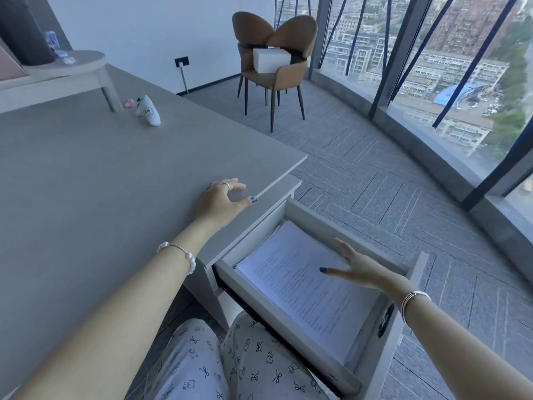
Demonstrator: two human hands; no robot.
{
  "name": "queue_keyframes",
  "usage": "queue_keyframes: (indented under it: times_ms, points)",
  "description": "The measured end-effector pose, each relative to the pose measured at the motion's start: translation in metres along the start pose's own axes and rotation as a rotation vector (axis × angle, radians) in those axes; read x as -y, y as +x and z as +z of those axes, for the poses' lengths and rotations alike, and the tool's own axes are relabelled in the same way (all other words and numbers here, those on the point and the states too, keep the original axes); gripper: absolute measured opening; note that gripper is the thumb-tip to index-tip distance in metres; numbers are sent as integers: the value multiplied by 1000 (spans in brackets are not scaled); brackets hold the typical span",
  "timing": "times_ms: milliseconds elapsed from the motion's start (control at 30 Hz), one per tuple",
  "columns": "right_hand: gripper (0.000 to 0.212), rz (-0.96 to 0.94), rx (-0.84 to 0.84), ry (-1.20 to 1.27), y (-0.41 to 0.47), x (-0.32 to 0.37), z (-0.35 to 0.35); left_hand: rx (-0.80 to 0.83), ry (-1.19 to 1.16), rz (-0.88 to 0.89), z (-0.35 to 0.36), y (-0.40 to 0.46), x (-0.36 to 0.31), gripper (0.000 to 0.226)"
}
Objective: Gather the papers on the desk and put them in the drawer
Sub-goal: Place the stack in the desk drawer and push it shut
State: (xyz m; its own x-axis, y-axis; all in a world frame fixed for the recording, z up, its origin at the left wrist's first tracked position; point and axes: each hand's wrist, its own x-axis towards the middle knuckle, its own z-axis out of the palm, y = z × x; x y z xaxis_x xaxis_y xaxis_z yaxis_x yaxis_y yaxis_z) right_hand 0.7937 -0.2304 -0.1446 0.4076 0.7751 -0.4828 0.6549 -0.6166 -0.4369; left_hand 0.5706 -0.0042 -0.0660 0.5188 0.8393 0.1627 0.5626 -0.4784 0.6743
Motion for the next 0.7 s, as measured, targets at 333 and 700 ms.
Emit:
queue_keyframes:
  times_ms: [333,700]
  points:
    - [61,-148,-594,-74,-44,-28,17,9,-3,-5,0,-2,0,40]
    - [53,-193,-744,193,-43,-25,42,-2,4,-23,2,-1,1,39]
